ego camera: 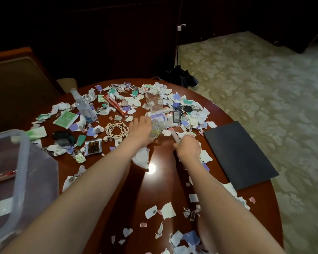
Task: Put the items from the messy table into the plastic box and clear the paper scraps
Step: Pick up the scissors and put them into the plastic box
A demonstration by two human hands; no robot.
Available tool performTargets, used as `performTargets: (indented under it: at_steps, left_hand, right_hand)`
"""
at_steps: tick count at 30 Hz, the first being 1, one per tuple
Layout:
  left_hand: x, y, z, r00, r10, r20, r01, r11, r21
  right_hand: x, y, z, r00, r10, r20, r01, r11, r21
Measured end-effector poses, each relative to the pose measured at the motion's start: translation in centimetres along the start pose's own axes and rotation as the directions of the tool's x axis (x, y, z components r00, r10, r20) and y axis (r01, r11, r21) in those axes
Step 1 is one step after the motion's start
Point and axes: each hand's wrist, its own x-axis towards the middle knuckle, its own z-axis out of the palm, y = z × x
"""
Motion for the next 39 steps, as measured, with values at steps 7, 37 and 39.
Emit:
performTargets:
  at_steps: [7, 37, 39]
  left_hand:
    - [-3.5, -1.7, -3.1, 0.986, -0.165, -0.027, 0.153, 0.957, -0.245]
    - [-19.3, -10.9, -8.0, 0.931, -0.323, 0.170, 0.206, 0.081, -0.975]
    - [-20.2, -12.4, -8.2, 0.939, -0.316, 0.135, 0.174, 0.097, -0.980]
  right_hand:
    - [-2.8, -2.2, -1.5, 0.998, -0.002, -0.069, 0.011, 0.992, 0.128]
    - [-23.2, -17.6, -3.9, 0.983, -0.044, 0.181, -0.165, 0.246, 0.955]
    - [-24.0, -18.5, -3.6, 0.966, -0.089, 0.244, -0.221, 0.214, 0.952]
